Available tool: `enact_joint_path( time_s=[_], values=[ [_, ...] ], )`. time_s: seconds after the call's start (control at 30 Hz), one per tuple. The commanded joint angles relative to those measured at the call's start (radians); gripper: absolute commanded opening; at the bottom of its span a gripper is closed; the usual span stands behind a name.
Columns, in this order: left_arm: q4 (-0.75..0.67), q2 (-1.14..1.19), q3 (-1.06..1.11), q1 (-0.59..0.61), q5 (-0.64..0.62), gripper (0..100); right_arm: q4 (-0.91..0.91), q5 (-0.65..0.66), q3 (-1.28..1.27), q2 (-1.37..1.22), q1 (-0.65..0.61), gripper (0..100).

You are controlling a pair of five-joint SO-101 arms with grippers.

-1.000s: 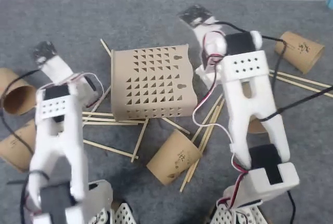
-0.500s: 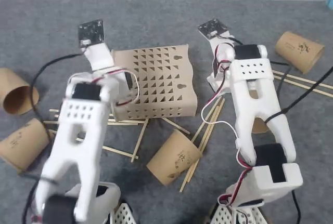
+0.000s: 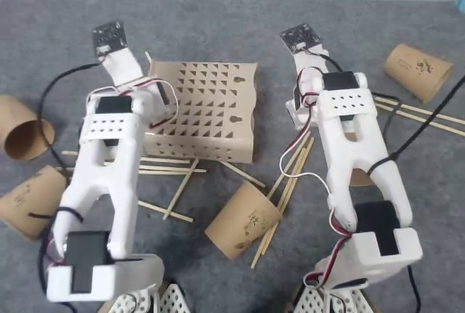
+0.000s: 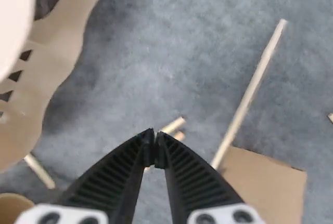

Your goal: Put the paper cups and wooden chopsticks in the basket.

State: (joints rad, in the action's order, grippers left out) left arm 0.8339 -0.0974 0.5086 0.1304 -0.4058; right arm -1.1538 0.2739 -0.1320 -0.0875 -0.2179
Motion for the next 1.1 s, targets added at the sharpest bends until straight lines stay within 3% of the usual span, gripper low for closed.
enact_joint_path(
  time_s=[0.0, 0.53, 0.87, 1.07],
  values=[
    [-0.009, 0.035, 0.012, 0.072, 0.005, 1, 0.019, -0.021, 0.008, 0.010, -0.076, 0.9],
    [-0.181, 0.095, 0.077, 0.183, 0.005, 1, 0.151, -0.021, 0.014, 0.019, -0.251, 0.9],
    [-0.014, 0.325, -0.183, 0.250, 0.002, 1, 0.180, -0.034, 0.015, 0.076, -0.320, 1.0],
    [0.003, 0.348, -0.209, 0.252, -0.044, 1, 0.168, -0.216, 0.015, 0.306, -0.259, 5.4]
  ],
)
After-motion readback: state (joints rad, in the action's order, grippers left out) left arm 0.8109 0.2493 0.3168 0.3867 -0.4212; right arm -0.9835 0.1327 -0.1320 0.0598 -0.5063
